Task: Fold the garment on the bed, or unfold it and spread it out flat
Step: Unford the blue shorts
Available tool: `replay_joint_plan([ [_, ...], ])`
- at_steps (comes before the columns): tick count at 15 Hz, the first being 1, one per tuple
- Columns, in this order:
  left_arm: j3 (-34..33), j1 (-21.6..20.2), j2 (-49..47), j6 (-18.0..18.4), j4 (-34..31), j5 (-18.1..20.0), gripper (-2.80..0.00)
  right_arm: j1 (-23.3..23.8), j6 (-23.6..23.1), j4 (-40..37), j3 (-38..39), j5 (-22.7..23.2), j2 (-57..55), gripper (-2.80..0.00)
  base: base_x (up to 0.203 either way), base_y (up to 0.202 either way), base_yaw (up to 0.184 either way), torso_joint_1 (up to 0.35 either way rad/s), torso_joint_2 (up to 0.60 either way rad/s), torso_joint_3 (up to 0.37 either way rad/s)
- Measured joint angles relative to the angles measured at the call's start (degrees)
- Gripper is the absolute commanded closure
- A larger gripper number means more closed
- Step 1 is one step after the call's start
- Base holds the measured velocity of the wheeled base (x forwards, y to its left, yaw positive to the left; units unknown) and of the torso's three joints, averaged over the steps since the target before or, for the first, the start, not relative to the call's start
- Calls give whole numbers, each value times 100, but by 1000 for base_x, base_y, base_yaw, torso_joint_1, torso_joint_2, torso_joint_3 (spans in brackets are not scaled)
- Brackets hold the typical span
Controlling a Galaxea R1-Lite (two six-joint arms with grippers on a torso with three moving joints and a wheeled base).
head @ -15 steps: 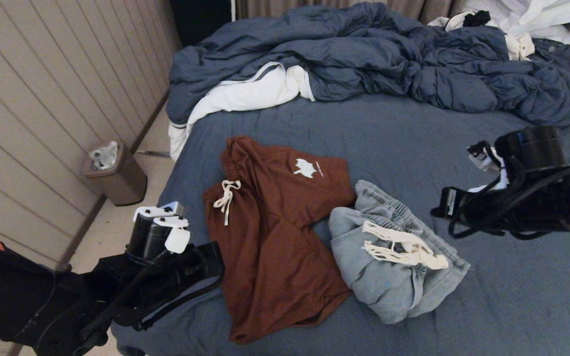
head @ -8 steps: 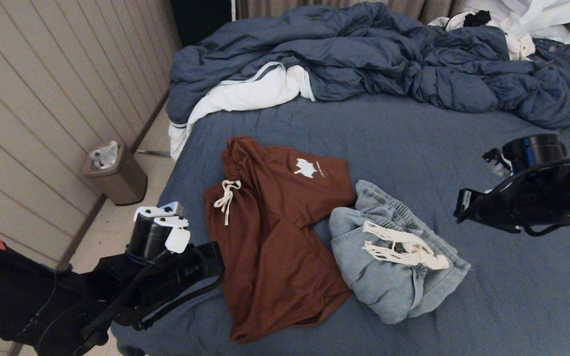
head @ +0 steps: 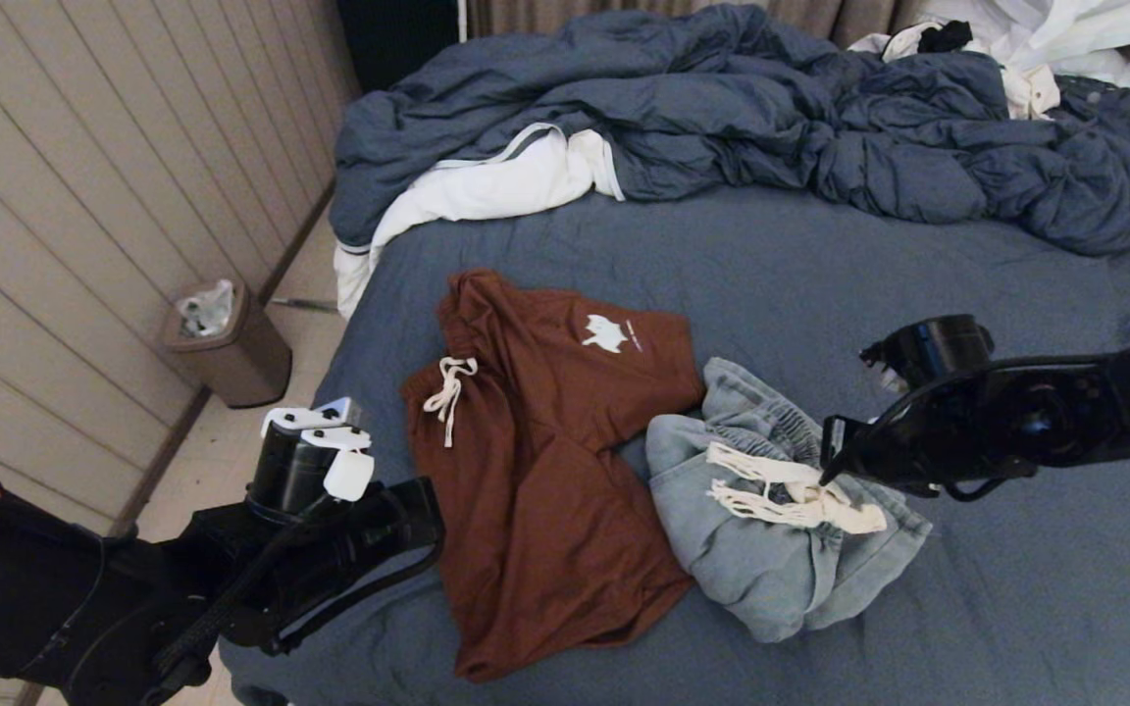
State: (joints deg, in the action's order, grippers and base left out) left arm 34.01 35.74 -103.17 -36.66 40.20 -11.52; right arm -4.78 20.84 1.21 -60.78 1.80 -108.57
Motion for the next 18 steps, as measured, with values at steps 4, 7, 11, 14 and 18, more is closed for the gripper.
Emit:
replay_joint_plan([
  [4, 0, -5, 15, -2, 0, 2, 0, -816, 339, 11, 91, -110, -199, 0, 0, 0, 0, 0, 0, 0],
  [7, 0, -5, 20, -2, 0, -2, 0, -1763, 714, 6, 168, -132, -181, 0, 0, 0, 0, 0, 0, 0],
  [11, 5, -5, 22, -2, -2, 0, 0, -2909, 876, 447, 215, -107, -209, 0, 0, 0, 0, 0, 0, 0],
  [14, 9, -5, 20, -2, -1, -2, 0, -3586, 751, 598, 365, -95, -236, 0, 0, 0, 0, 0, 0, 0],
  [18, 9, -7, 26, -2, 1, -11, 0, -4062, 451, 1281, 852, -82, -12, 0, 0, 0, 0, 0, 0, 0],
])
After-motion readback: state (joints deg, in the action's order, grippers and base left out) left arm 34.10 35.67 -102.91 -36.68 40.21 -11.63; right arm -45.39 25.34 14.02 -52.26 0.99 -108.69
